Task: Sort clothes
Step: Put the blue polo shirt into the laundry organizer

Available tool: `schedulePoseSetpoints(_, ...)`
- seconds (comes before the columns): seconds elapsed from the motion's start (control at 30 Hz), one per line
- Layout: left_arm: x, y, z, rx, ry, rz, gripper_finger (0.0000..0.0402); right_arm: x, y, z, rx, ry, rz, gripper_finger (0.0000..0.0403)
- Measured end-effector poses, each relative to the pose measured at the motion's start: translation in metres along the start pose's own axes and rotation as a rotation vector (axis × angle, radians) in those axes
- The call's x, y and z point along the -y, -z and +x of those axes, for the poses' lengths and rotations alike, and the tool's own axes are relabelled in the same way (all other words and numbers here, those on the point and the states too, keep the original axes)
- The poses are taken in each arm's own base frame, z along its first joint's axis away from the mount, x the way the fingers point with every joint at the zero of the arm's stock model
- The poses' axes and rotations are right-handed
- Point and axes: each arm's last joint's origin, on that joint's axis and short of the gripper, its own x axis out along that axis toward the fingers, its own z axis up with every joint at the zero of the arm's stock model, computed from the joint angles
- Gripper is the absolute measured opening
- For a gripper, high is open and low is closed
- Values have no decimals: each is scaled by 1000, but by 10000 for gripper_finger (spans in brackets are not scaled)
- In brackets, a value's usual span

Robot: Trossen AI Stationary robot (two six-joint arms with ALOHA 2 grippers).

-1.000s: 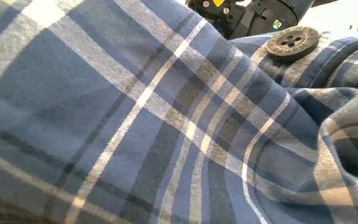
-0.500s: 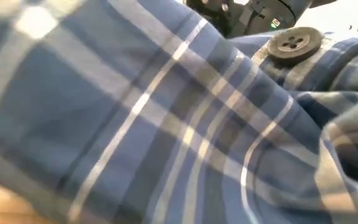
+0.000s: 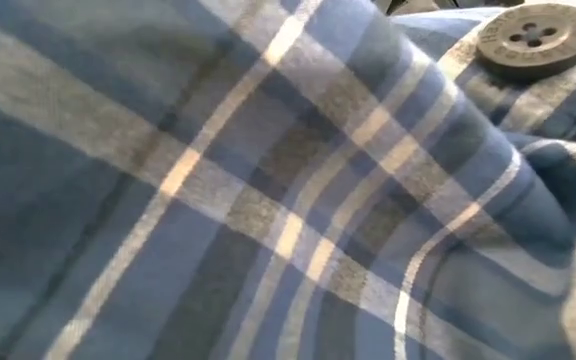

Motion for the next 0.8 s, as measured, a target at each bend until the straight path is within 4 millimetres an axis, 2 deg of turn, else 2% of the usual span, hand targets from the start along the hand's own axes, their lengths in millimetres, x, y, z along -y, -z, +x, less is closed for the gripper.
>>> schedulePoseSetpoints(0.37,-4,-14,1,109,-19,-38,232,-3,-12,-1,126,-55,-46,4)
schedulePoseSetpoints(0.63,-5,-16,0,121,-71,-73,232,-2,-10,-3,90,30,-3,4)
schedulePoseSetpoints(0.8,-3,-15,-1,113,-29,-204,232,-3,-9,-5,79,72,-5,4)
